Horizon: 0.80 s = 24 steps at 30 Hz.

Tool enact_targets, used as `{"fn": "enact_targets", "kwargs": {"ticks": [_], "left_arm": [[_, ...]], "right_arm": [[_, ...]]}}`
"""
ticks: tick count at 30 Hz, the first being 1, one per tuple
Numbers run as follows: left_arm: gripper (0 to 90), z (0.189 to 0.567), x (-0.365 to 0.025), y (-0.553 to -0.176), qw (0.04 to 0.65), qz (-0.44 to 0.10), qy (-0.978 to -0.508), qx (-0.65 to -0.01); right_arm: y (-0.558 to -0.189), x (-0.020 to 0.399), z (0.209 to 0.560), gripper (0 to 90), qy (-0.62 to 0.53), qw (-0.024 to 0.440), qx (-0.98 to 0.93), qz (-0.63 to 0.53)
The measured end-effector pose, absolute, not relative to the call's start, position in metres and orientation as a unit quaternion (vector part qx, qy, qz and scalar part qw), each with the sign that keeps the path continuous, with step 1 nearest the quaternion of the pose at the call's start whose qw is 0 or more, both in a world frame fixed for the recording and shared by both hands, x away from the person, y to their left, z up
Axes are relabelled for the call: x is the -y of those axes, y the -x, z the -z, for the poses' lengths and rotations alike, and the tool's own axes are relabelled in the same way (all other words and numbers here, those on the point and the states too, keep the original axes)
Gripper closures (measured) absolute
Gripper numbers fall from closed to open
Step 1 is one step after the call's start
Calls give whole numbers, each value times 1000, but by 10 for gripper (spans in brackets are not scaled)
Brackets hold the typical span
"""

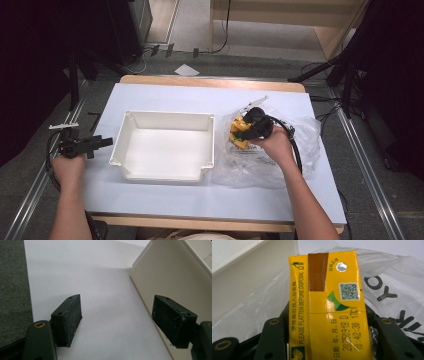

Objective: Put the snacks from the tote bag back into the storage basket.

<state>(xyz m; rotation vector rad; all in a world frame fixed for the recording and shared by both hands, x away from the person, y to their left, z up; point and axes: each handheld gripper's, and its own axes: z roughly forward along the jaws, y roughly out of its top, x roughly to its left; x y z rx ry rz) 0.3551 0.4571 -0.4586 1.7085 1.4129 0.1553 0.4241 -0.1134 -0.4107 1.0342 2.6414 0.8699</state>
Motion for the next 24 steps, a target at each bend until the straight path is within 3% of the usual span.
{"fn": "enact_targets", "kwargs": {"ticks": [24], "left_arm": [[250, 459, -457, -355, 444, -62, -688, -570]], "right_arm": [[-421, 119, 398, 514, -350, 91, -886, -290]]}}
